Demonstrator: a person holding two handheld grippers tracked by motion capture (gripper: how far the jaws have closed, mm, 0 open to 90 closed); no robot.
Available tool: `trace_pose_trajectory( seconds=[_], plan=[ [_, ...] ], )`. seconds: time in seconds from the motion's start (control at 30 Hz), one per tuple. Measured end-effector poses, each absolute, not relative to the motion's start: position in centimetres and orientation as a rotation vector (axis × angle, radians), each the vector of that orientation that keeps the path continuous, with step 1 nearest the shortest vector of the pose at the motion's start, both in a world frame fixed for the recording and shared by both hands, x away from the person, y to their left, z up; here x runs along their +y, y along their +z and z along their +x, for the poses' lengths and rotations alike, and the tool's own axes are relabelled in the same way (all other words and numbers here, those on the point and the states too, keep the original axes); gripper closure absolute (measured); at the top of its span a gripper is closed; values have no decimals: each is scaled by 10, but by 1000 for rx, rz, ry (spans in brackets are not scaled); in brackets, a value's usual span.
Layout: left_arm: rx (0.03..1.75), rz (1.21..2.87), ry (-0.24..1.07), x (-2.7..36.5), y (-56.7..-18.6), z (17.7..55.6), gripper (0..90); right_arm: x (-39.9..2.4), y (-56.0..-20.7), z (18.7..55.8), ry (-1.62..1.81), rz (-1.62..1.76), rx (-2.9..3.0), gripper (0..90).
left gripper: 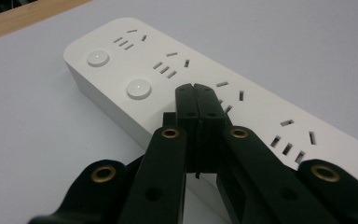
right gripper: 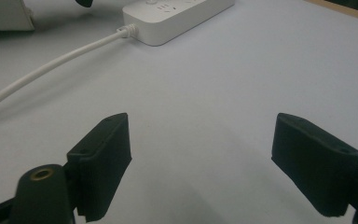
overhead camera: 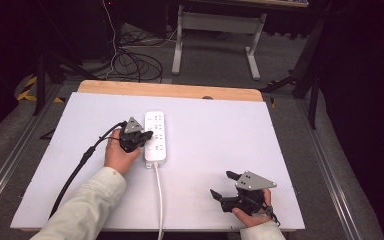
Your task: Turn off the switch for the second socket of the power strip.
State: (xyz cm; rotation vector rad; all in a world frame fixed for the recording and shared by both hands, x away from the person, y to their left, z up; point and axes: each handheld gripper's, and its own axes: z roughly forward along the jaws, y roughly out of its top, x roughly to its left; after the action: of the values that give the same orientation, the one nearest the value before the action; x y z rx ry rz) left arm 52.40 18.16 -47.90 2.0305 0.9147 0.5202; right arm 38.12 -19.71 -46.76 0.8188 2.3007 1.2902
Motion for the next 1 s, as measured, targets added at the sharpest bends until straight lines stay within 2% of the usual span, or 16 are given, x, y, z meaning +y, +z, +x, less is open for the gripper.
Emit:
trace_pose_trajectory(
  seconds=[0.47,0.6,0.7,0.83,1.0],
  plan=[
    [917,2055,487,178,-476,525,900,-197,-467,380,1285,817,2303,198],
    [918,2055,513,179,-477,526,900,-197,-468,380,1284,818,2304,198],
    [934,2046,468,180,-476,527,900,-196,-468,380,1283,817,2306,198],
    [929,2086,542,176,-475,525,900,-196,-468,380,1283,816,2307,198],
    [942,2074,507,178,-474,527,900,-196,-468,380,1281,817,2307,198]
  ],
)
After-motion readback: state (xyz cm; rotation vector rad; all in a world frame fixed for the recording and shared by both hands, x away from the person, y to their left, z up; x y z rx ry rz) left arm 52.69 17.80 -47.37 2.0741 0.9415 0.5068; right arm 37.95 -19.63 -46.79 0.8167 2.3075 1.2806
